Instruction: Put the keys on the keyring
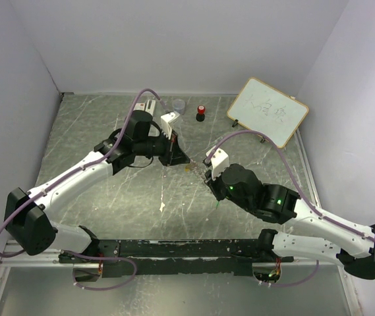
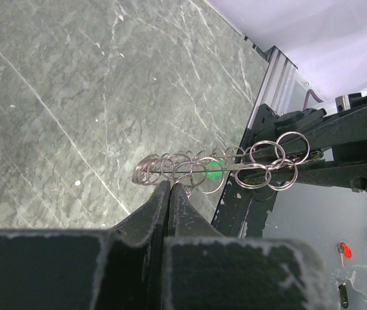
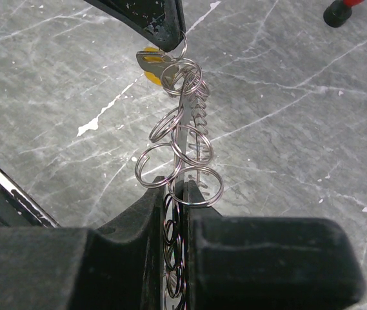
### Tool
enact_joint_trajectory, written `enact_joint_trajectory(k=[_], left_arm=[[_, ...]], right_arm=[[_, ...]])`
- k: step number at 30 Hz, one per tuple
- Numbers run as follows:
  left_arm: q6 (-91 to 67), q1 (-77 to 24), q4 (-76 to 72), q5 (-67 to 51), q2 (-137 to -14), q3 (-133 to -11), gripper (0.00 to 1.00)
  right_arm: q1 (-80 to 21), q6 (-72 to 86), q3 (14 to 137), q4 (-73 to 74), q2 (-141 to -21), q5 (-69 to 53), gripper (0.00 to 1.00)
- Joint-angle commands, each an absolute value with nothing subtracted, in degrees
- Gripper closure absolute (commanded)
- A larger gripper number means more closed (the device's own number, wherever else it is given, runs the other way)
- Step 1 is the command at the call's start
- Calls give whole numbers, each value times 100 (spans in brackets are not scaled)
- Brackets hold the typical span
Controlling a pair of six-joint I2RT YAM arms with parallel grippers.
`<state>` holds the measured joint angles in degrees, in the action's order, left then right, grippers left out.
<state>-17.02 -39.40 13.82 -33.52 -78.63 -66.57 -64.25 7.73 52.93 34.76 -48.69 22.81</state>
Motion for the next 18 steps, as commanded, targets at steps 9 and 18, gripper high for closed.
enact_joint_trajectory(k=[9, 18], left_arm=[[-1619, -3595, 1441, -2617, -7617, -6642, 93], [-1555, -3561, 1602, -2423, -7497, -6884, 93]], right_arm=[[-6451, 838, 5235, 3562, -4615, 2604, 100], [-6459, 462, 4947, 2958, -4332, 2431, 100]])
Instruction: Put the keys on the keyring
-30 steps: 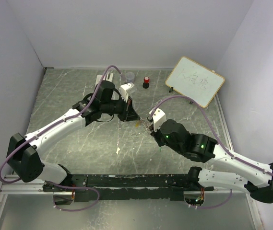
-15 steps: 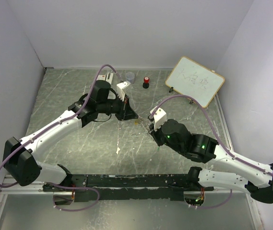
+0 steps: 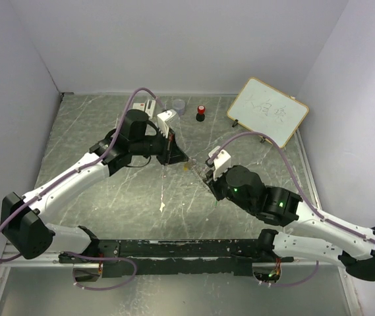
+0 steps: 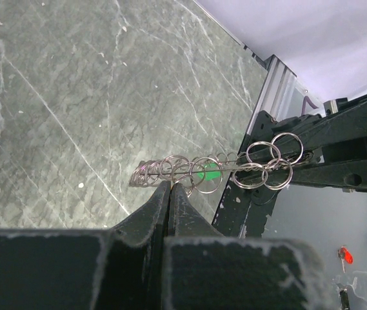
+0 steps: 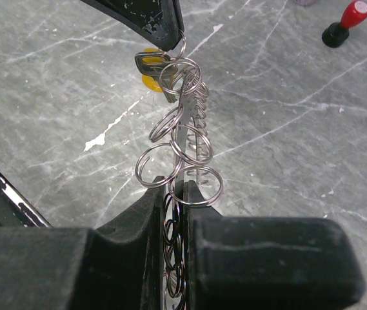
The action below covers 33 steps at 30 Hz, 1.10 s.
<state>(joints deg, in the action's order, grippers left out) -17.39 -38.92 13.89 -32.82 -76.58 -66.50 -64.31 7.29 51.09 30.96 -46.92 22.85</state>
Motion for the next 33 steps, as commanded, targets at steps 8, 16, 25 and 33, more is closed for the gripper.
enact_joint_trajectory(k=[8, 16, 25, 33], left_arm=[[-1460, -3487, 1699, -2299, -7619, -7272, 93], [-1334, -3402, 1634, -2476, -7953, -7807, 93], [-1242, -3354, 1511, -2426, -8034, -7977, 93], [-1187, -3246, 1415, -2440, -8092, -8115, 93]], right_arm=[[-6454, -91, 4673, 2391, -4013, 2053, 100], [-6454, -613, 4659, 2139, -4129, 1902, 100], [-6451, -829, 4788, 2188, -4293, 1807, 100], [-6457, -851, 4773, 2213, -4335, 1802, 100]])
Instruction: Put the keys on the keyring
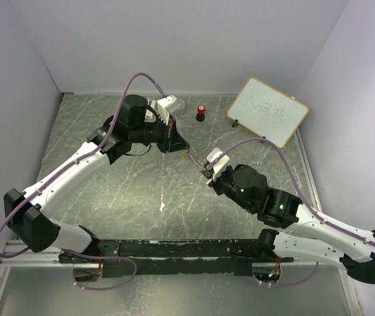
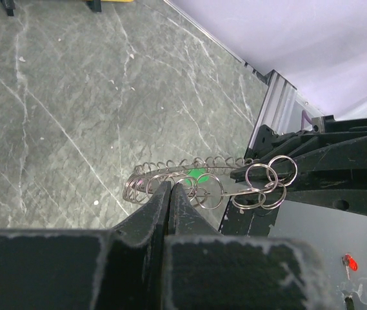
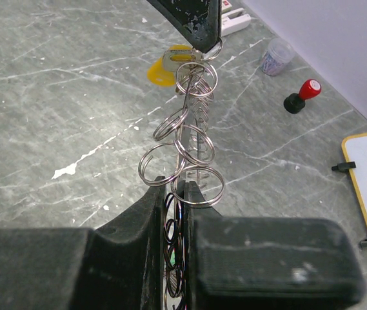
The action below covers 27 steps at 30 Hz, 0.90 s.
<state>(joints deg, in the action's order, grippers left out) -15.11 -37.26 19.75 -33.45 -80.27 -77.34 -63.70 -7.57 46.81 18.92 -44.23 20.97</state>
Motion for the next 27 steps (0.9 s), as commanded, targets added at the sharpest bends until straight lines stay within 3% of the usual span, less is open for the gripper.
enact_joint_trajectory(k=[1, 14, 27], left_arm=[[-1177, -3231, 1426, -2456, -8113, -8139, 93], [-1055, -3010, 1523, -2568, -8167, -8294, 93], [-945, -2995, 828, -3277, -7834, -7630, 93]], right_arm=[[-6457, -852, 4766, 2204, -4339, 1802, 100], [-6452, -782, 4704, 2223, -4190, 2004, 100], [-6457, -853, 4588, 2000, -3981, 1640, 100]])
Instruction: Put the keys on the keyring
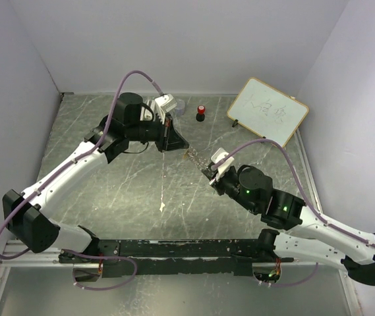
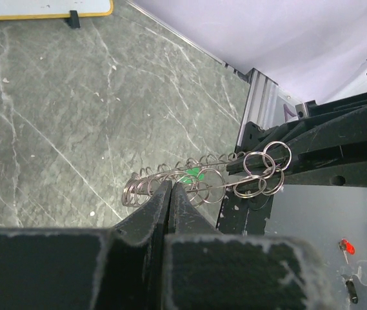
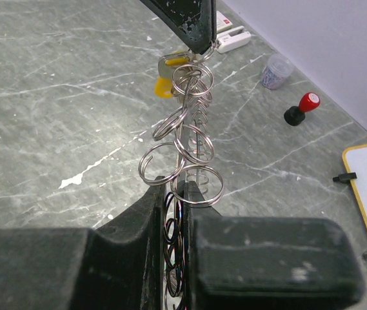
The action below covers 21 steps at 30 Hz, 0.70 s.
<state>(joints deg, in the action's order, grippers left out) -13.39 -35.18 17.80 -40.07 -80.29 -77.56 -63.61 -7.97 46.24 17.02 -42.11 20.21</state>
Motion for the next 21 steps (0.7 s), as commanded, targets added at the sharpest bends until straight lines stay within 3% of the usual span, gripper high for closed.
enact_joint_trajectory(k=[1, 21], left_arm=[[-929, -2996, 788, -3345, -7817, -7603, 93], [-924, -2997, 8, -4633, -7691, -7015, 93]], right_arm=[[-6455, -853, 4602, 2004, -3999, 1635, 100], [-6456, -895, 4641, 1915, -4012, 1473, 100]])
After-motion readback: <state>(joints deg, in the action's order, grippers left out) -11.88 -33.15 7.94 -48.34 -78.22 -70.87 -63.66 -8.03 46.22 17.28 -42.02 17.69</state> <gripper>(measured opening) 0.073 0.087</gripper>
